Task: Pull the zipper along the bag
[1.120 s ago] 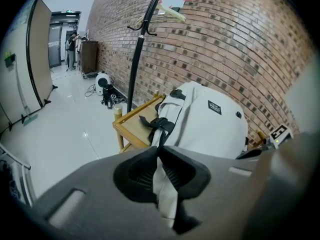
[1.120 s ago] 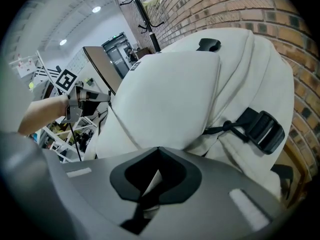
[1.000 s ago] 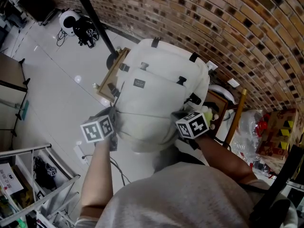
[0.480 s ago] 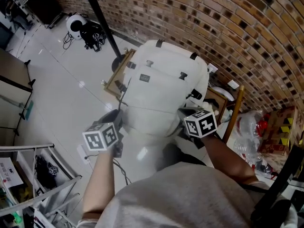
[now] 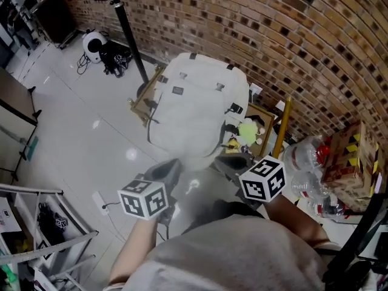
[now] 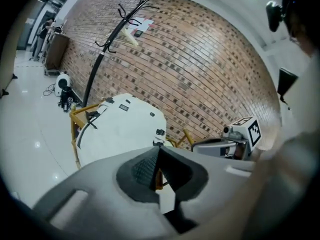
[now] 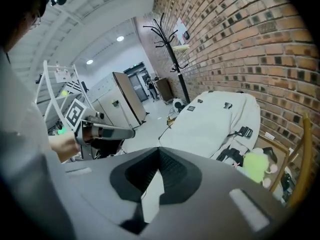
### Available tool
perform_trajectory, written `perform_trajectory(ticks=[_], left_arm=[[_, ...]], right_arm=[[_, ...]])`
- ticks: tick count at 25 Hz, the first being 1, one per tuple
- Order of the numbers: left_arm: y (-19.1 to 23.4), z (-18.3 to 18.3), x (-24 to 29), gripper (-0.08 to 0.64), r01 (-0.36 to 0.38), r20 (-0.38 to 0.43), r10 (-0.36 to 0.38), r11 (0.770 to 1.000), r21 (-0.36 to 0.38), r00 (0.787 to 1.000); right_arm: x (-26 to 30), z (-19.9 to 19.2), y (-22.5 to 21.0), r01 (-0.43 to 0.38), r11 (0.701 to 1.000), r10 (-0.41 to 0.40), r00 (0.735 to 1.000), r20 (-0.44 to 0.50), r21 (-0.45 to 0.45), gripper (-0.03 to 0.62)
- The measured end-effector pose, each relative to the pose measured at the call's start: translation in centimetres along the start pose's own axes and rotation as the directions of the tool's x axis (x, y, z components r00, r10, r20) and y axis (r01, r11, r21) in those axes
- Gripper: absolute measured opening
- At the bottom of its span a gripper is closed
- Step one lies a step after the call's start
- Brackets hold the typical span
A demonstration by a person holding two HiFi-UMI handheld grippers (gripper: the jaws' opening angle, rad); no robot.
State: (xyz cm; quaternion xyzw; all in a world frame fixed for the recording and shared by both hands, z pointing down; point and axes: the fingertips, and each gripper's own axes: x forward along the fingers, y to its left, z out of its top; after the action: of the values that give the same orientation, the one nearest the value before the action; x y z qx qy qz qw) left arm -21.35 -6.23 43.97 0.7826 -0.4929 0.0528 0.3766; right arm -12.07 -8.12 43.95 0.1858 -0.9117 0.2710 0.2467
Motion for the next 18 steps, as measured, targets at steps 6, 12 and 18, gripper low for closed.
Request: perform_trajectory(ticks=[6, 12, 18], left_arm=[[-5.8, -2.4, -3.3, 0.0, 0.029, 0.016, -0.03, 0.998, 0.06, 0.999], [-13.6, -9.1, -4.4, 0.0, 0.026, 0.024, -0.028, 0.997, 0.077, 0.999], [-24.9, -18.1, -5.5, 0.0, 0.028, 0.052, -0.032, 0.996, 0.085, 0.998]], right_arm=[[-3.7, -1.8, 4.6, -0.065, 0.997, 0.066, 0.998, 0.013, -0.04, -0.002], [-11.0, -8.1, 7.3, -0.093, 0.993, 0.095, 0.995, 0.021, -0.066, -0.002], [-21.0, -17.7, 9.4, -0.109, 0.99, 0.112, 0.993, 0.027, -0.093, -0.002]])
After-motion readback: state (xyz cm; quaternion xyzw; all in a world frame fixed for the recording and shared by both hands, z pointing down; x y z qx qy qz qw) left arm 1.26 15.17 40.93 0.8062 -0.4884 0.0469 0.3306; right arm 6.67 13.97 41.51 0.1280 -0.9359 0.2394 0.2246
